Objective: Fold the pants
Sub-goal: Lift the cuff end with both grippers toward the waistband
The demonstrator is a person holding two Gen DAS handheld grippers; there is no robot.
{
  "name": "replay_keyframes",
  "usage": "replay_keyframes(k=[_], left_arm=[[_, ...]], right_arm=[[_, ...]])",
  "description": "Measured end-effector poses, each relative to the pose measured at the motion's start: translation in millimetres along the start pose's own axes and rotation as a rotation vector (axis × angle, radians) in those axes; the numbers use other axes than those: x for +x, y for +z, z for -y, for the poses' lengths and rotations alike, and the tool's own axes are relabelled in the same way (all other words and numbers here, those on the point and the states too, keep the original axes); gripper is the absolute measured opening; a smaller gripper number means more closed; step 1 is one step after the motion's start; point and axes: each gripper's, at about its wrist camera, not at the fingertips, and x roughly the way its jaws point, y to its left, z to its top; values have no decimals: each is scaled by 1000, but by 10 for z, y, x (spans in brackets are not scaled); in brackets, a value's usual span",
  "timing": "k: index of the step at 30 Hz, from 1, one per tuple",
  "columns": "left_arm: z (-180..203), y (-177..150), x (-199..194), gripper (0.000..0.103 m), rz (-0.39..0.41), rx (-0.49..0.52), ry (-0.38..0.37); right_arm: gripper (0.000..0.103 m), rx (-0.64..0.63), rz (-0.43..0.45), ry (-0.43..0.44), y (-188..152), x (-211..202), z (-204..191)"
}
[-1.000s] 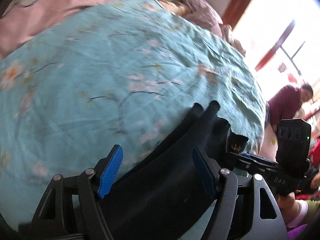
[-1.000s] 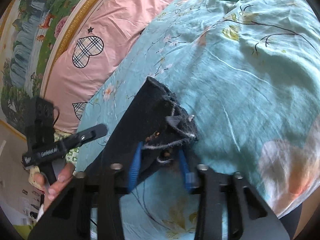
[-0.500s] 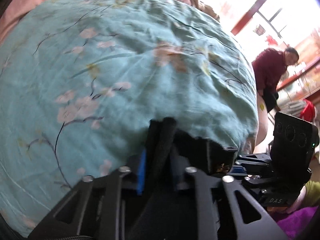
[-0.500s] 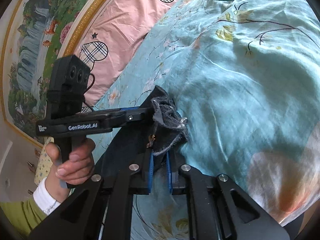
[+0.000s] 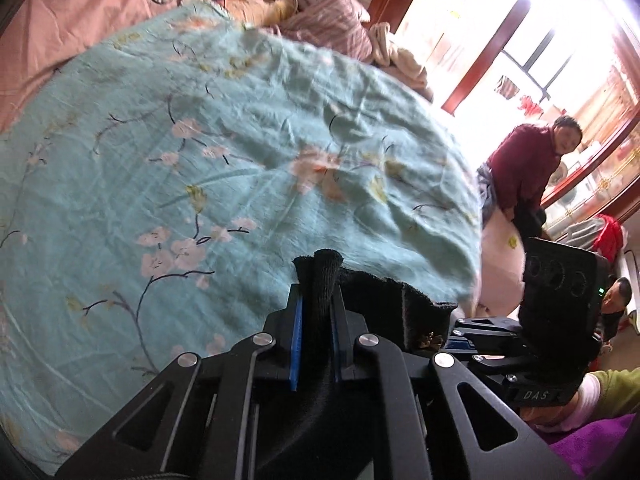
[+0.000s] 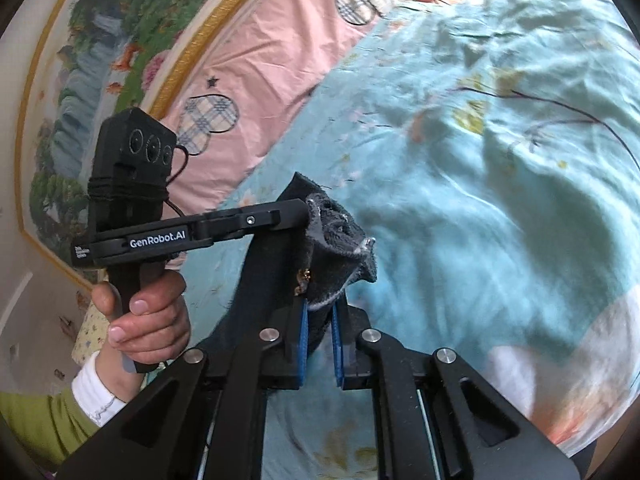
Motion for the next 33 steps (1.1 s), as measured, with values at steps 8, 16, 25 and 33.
replay_keyframes(k=[8,16,25,33], left_arm=[[-147,-266,-629,10,131,-90,-80],[-303,-693,-1098,10,219,-161,-54],[-645,-1190,-1276,10,260,-288,-46],[-893,-1626,-1354,10,291,-395,-43]], right_arm=[[11,-113,3,180,-4,-64,-426],[11,-191,-70,302,-142,137,-886],[11,-211,-172,351,-359,520,-1119],[11,-253,-245,355,-559,795,-1289]])
